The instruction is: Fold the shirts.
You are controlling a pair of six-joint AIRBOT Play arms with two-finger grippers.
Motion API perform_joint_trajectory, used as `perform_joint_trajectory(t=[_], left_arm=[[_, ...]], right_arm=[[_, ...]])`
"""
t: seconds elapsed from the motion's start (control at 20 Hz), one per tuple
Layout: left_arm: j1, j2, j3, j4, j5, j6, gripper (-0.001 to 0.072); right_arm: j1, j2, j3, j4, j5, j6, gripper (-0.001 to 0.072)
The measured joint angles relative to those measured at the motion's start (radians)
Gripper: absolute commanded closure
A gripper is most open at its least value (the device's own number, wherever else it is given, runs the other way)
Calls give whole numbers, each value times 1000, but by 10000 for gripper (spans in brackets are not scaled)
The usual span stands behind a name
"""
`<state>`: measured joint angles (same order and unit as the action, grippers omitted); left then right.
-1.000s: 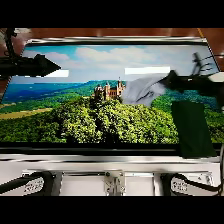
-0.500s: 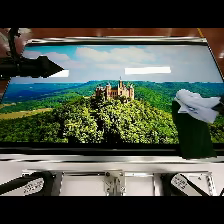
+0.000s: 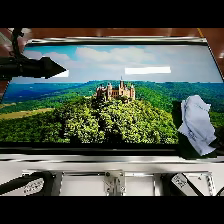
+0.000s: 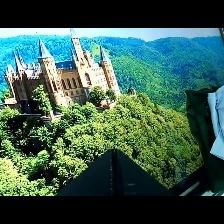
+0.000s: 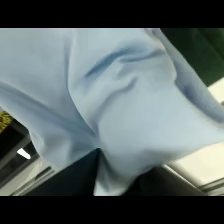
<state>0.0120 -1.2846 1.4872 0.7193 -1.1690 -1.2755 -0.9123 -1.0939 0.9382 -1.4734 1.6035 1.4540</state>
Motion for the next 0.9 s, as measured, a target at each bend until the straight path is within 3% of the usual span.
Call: perform_joint_trajectory(t=[0.2, 0.3, 0.35, 0.45, 0.6, 0.65, 0.75, 0.9], left_arm=[[-10, 0, 0, 0, 18, 4, 673], [-13, 0, 1, 12, 26, 5, 676], [-19, 0, 5, 42, 27, 3, 676], [-58, 0, 20, 190, 26, -56, 676], [-179, -7, 39, 541, -1, -227, 673], [-228, -18, 43, 648, -20, -286, 627], [-318, -58, 47, 782, -67, -362, 113], [-423, -132, 50, 885, -141, -419, 106]], right_arm=[[-26, 25, -67, 13, -94, -8, 59], [-32, 28, -18, 37, -141, -19, 136], [-32, 30, 24, 63, -160, -31, 136], [-14, 34, 127, 140, -225, -65, 136], [124, 41, 253, 233, -314, -108, 132], [198, 41, 275, 237, -320, -117, 21], [383, 22, 298, 193, -310, -121, 19], [590, -42, 303, 125, -279, -72, 21]])
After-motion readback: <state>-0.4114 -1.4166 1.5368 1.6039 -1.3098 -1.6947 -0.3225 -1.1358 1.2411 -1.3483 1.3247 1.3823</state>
